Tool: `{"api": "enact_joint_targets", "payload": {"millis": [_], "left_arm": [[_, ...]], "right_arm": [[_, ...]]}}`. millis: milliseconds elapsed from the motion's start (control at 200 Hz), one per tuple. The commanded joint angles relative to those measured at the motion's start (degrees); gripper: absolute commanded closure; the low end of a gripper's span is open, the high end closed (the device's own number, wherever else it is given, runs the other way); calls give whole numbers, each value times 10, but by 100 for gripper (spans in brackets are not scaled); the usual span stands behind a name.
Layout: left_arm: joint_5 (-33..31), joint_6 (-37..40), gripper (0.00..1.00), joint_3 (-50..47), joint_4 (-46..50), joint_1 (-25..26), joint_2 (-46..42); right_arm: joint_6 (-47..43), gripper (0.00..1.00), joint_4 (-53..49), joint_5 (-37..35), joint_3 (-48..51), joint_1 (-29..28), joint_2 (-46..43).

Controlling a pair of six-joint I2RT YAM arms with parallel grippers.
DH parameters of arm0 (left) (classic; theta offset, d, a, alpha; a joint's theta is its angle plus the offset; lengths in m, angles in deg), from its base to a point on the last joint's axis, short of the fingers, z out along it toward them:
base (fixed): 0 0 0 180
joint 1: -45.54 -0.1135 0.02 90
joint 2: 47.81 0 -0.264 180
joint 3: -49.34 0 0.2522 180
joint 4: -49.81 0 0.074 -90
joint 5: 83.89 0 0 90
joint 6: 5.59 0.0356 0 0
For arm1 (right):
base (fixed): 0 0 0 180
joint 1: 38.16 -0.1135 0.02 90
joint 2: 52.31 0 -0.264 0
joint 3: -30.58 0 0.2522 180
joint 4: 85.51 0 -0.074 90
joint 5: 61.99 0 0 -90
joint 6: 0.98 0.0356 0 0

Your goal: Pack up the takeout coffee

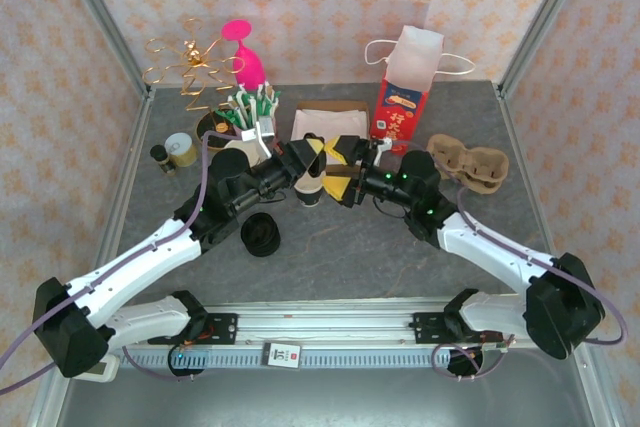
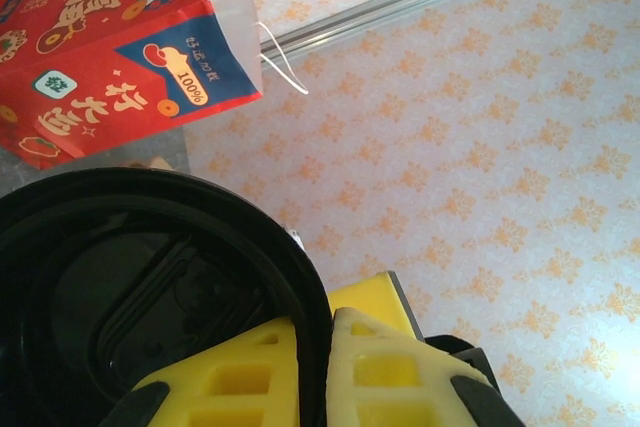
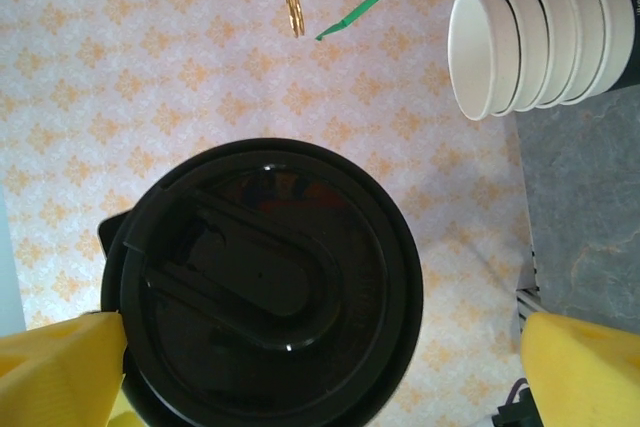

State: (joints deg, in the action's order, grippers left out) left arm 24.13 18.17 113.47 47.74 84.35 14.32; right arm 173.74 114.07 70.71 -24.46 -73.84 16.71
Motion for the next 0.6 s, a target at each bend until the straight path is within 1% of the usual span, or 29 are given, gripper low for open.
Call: {"api": "enact_joint_targets", "payload": {"millis": [0, 135, 240, 345, 591], "left_arm": [[24, -15, 89, -8, -54, -4, -3], [23, -18, 89, -9, -59, -5, -3], [32, -28, 90, -14, -78, -5, 4], [42, -37, 90, -17, -98, -5, 10], [47, -40, 90, -17, -105, -5, 13]], "right_arm": [[14, 0, 39, 15, -25, 5, 4], [19, 0, 38, 10, -26, 9, -2], [39, 6, 64, 14, -22, 11, 2], [35, 10, 57, 19, -33, 12, 6], [37, 17, 57, 34, -50, 14, 19]]}}
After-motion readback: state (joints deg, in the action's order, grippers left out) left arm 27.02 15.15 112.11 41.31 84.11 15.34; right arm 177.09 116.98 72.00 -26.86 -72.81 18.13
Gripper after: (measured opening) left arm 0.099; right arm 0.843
